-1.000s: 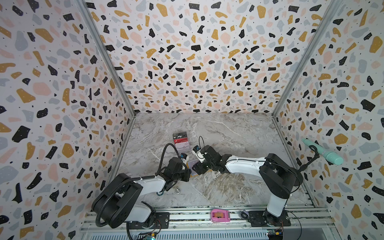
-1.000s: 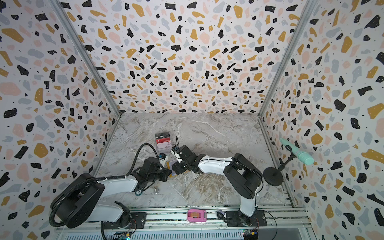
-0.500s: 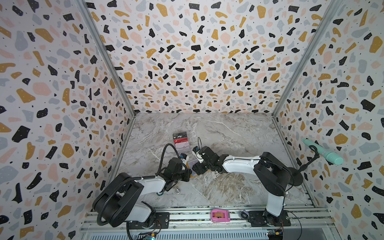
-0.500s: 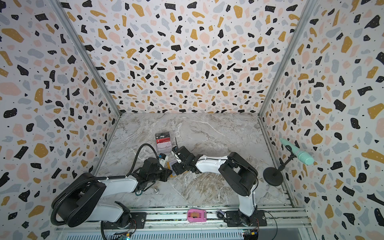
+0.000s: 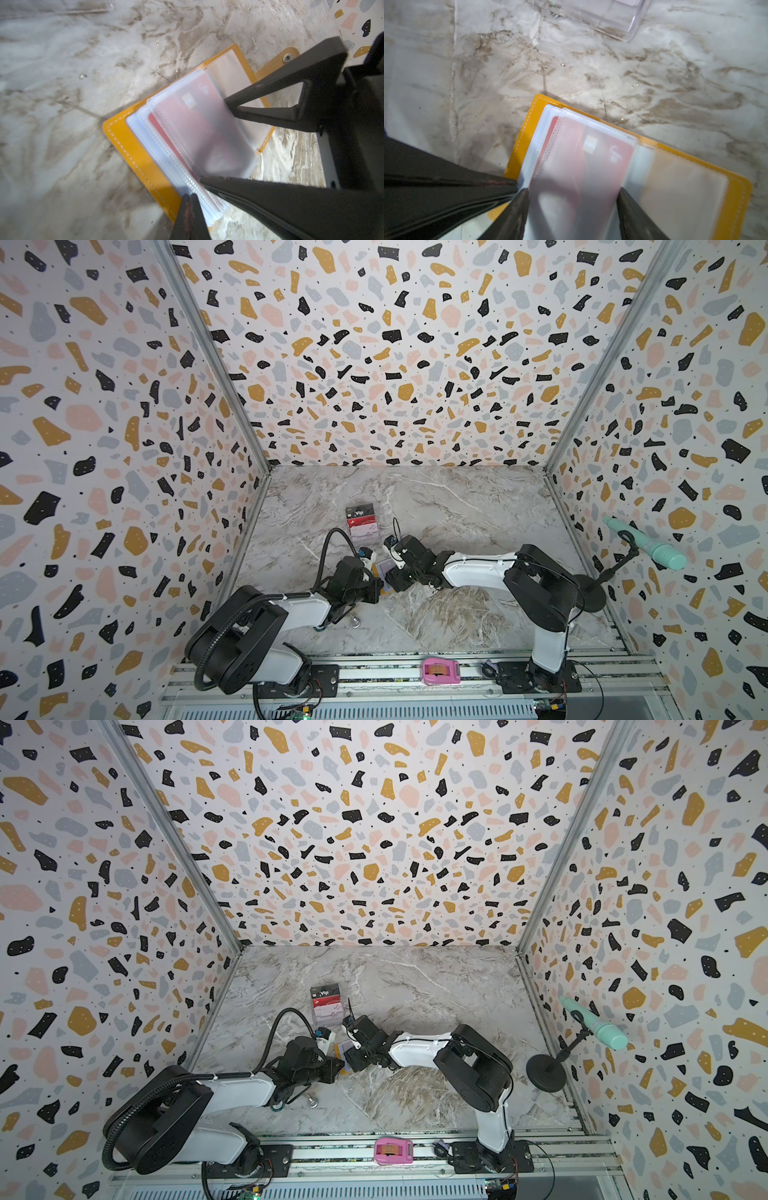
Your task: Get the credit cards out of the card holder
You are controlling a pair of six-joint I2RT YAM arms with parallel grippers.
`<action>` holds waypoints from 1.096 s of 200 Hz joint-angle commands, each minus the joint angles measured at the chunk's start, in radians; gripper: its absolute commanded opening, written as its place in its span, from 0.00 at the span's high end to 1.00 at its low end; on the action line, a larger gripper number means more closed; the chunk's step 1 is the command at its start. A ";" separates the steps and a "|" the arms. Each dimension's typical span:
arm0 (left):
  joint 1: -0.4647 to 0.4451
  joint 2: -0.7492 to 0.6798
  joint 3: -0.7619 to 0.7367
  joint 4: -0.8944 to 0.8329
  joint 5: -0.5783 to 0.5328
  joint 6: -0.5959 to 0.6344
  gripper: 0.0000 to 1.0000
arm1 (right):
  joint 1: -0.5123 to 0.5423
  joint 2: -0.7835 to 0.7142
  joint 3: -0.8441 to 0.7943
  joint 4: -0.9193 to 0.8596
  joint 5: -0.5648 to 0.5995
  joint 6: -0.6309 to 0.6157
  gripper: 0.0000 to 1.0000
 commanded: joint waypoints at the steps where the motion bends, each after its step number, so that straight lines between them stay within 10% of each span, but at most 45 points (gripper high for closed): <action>1: -0.004 0.021 -0.026 -0.105 -0.016 -0.001 1.00 | 0.005 0.019 0.011 -0.046 0.046 0.011 0.33; 219: -0.004 0.044 -0.008 -0.119 -0.024 0.007 1.00 | -0.033 -0.075 -0.009 -0.110 0.194 0.069 0.46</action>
